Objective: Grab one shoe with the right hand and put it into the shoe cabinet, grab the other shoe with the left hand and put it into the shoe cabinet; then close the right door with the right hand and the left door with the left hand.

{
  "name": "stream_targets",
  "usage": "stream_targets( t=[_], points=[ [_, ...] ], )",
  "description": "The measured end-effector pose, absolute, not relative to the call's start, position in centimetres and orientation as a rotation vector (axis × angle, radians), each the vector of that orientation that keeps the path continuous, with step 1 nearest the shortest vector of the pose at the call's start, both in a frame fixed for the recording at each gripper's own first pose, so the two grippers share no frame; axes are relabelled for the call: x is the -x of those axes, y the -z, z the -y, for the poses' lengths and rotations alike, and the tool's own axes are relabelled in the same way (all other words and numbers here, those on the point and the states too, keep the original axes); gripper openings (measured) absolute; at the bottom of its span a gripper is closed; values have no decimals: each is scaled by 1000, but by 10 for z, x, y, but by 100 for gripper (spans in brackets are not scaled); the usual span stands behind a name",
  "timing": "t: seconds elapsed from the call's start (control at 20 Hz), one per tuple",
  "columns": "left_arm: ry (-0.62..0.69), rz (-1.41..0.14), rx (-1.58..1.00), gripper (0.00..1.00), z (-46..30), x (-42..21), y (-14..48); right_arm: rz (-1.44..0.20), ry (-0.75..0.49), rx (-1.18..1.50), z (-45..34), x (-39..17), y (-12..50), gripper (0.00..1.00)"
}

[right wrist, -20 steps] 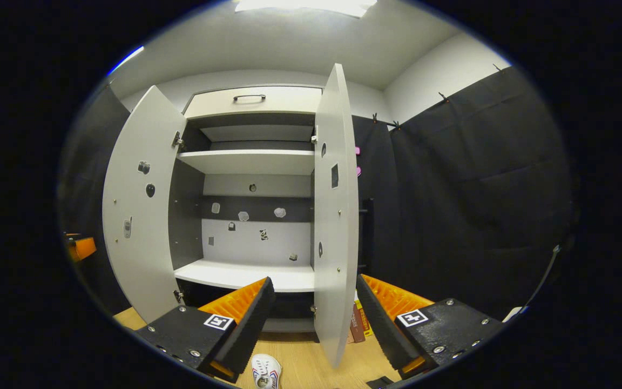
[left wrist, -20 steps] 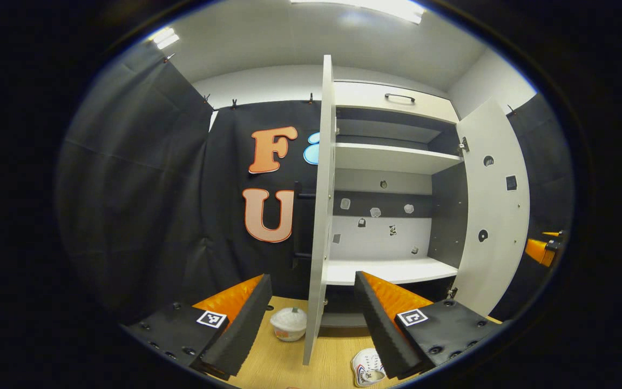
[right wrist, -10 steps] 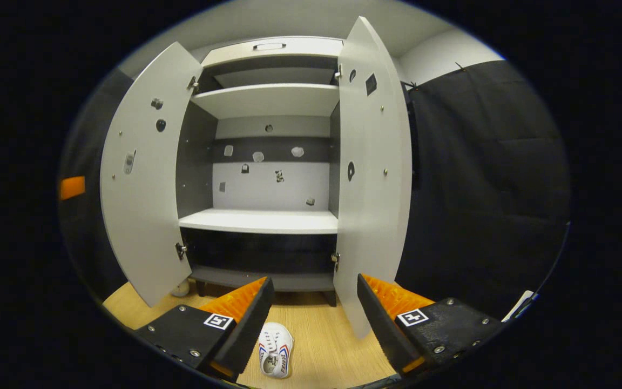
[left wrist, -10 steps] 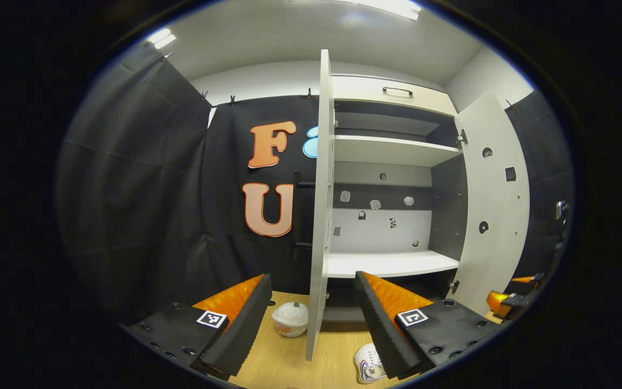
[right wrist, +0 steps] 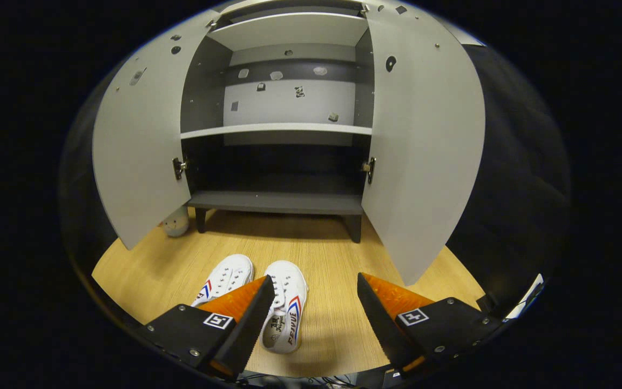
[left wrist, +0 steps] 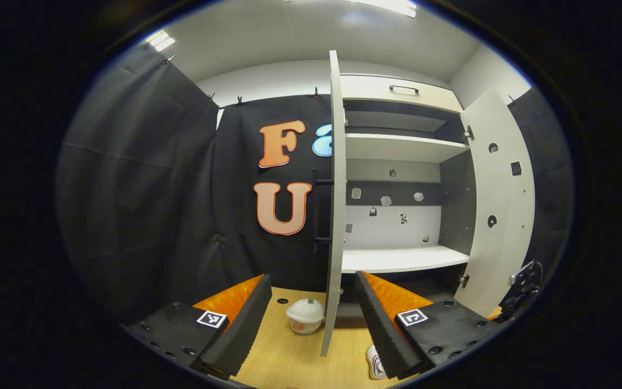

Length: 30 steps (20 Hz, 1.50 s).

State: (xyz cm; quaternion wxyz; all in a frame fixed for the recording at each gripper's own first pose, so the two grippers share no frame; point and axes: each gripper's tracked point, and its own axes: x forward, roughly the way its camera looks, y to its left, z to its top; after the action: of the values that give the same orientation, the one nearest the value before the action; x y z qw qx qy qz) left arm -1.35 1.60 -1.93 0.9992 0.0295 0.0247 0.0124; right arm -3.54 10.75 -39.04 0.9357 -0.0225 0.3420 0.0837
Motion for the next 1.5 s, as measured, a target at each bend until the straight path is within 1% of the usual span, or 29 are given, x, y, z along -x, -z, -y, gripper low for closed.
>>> stream_targets(
  t=[0.3, 0.4, 0.45, 0.5, 0.55, 0.6, 0.65, 0.7, 0.75, 0.8, 0.85, 0.9, 0.95, 1.0, 1.05, 1.1, 1.15, 1.2, 1.5],
  points=[
    [-79, -69, -73, 98, -40, 24, 26, -863, -196, 83, -117, 55, 465, 95],
    [-96, -79, -85, 98, -47, 27, 29, -898, -200, 84, -120, 57, 480, 90],
    [-102, -82, -90, 98, -49, 27, 30, -910, -198, 89, -120, 57, 486, 85],
    [-106, -83, -94, 98, -52, 29, 30, -928, -195, 93, -119, 57, 494, 83],
    [-111, -83, -98, 98, -53, 29, 30, -949, -203, 84, -122, 58, 501, 77],
    [-115, -82, -102, 98, -55, 30, 30, -971, -210, 67, -125, 58, 506, 75],
    [-119, -83, -106, 98, -56, 31, 30, -984, -214, 50, -127, 56, 510, 68],
    [-123, -84, -109, 98, -57, 30, 31, -994, -219, 35, -129, 55, 513, 63],
    [-125, -87, -111, 98, -58, 30, 33, -1005, -224, 24, -132, 53, 519, 55],
    [-128, -91, -113, 98, -59, 31, 33, -1023, -230, 13, -135, 55, 523, 51],
    [-131, -92, -116, 98, -60, 31, 35, -1040, -228, -7, -137, 54, 525, 43],
    [-134, -95, -119, 99, -60, 32, 35, -1053, -217, -25, -139, 55, 527, 38],
    [-137, -96, -122, 99, -61, 33, 35, -1053, -208, -33, -139, 53, 527, 30],
    [-139, -97, -123, 99, -62, 34, 36, -1054, -202, -26, -136, 53, 527, 28],
    [-139, -100, -122, 99, -62, 35, 37, -1048, -192, -21, -132, 52, 526, 19],
    [-138, -102, -121, 99, -61, 35, 37, -1042, -177, -19, -128, 49, 524, 13],
    [-136, -104, -122, 99, -60, 35, 39, -1044, -170, -26, -127, 47, 520, 1],
    [-135, -103, -123, 100, -60, 35, 38, -1043, -163, -33, -126, 48, 517, 0],
    [-108, -87, -122, 99, -46, 31, 38, -983, -143, -69, -120, 48, 469, 0]
  ],
)
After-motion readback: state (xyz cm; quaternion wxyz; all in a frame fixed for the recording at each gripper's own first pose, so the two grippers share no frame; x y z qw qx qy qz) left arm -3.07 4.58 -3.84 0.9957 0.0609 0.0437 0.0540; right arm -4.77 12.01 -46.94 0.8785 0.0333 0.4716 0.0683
